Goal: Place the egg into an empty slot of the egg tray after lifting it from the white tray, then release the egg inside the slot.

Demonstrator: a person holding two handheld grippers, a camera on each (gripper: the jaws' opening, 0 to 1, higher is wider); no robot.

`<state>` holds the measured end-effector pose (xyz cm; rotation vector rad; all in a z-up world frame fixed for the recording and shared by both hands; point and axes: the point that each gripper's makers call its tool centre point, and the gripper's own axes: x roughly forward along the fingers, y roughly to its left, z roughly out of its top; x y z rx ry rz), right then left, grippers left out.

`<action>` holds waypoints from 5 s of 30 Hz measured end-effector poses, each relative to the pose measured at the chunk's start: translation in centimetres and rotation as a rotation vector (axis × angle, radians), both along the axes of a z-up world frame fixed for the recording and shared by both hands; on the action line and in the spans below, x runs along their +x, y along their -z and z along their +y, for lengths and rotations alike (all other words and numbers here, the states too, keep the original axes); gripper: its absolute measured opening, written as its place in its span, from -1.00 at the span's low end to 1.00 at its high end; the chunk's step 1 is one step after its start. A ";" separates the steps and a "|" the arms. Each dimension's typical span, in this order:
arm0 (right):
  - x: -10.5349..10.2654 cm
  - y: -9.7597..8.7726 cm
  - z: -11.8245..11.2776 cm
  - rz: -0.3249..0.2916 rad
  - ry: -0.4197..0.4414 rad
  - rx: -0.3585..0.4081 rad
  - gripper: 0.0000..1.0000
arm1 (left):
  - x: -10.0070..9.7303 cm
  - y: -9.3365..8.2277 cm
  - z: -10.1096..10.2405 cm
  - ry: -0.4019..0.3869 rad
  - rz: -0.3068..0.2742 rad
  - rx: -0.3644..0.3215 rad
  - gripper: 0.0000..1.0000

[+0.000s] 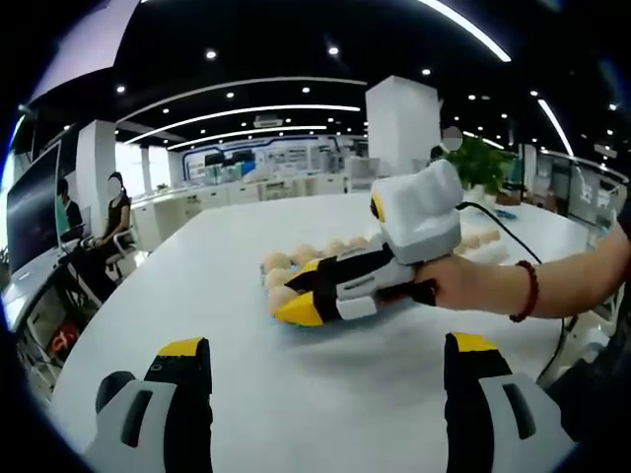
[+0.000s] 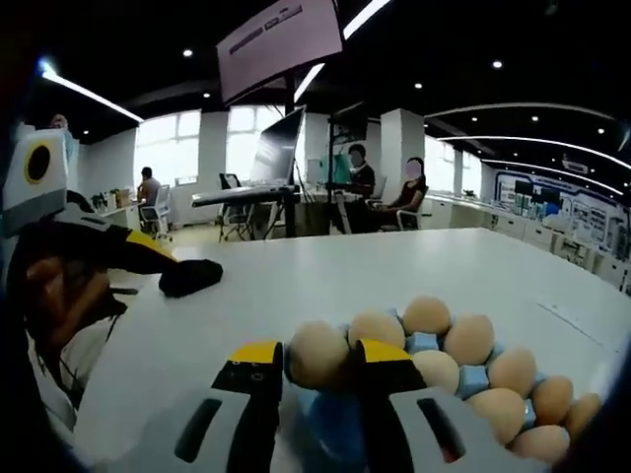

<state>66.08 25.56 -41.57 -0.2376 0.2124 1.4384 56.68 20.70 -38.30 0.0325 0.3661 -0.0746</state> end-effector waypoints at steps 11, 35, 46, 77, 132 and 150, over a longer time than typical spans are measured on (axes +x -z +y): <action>0.5 -1.6 -1.6 0.034 0.030 0.048 -0.19 | 0.3 -0.2 -0.1 0.002 -0.010 -0.005 1.00; 3.0 -2.1 -7.1 0.008 0.117 -0.011 0.58 | 1.6 -0.4 -0.7 0.042 -0.040 -0.018 1.00; 4.5 -2.9 -9.8 0.014 0.180 0.006 0.59 | 2.1 -0.5 -1.8 0.068 -0.045 -0.019 1.00; 6.2 -4.4 -17.0 -0.008 0.310 0.009 0.54 | 3.0 -0.1 -2.4 0.065 -0.034 -0.005 1.00; 9.8 -1.0 -28.5 0.011 0.614 -0.034 -0.05 | 4.0 0.1 -4.1 0.099 -0.045 -0.007 1.00; 10.3 -0.1 -29.7 -0.066 0.558 -0.262 -0.30 | 4.4 -0.4 -4.3 0.113 -0.055 0.001 1.00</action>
